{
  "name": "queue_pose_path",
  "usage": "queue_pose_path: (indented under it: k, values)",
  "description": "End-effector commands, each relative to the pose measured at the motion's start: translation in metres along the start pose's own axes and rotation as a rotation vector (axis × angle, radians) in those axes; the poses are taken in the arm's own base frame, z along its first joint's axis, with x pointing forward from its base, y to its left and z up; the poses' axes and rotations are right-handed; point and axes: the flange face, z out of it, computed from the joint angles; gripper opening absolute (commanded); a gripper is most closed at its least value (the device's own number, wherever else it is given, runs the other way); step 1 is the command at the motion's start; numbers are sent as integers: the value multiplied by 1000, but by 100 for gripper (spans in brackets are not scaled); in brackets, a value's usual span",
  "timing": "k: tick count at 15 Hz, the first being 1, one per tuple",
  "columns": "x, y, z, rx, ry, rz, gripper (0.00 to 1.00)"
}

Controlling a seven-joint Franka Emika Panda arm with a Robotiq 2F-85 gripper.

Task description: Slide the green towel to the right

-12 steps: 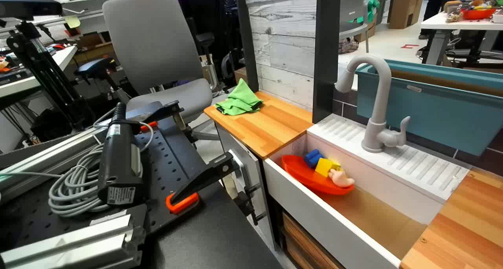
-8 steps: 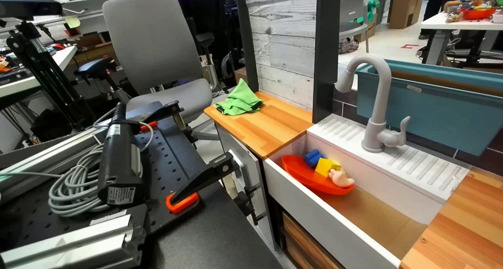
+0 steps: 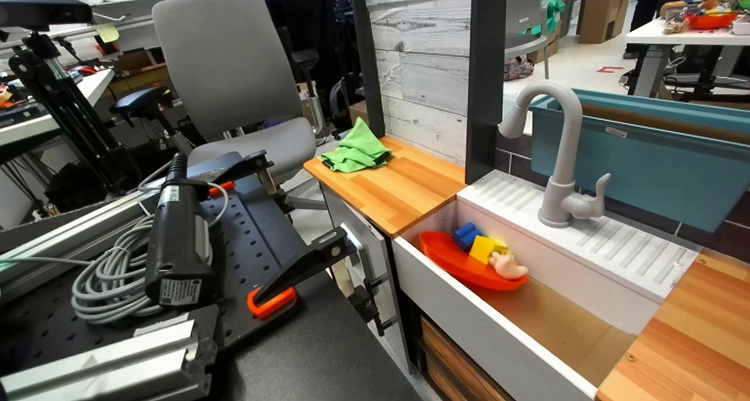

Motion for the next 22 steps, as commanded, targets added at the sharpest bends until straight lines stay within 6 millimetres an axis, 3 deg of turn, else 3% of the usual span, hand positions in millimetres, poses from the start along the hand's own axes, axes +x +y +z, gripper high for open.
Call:
queue_pose_path:
  k: [1, 8, 11, 12, 14, 19, 22]
  values:
    - [-3, -57, 51, -48, 30, -82, 100]
    - [-22, -200, 182, -66, -61, -330, 100]
    - [-26, -254, 222, -75, -76, -391, 100]
    - [-36, -232, 200, -66, -88, -371, 100]
    - [-36, -255, 219, -64, -99, -387, 100]
    - [-28, -254, 224, -69, -96, -380, 100]
    - [-30, -276, 234, -43, -70, -422, 100]
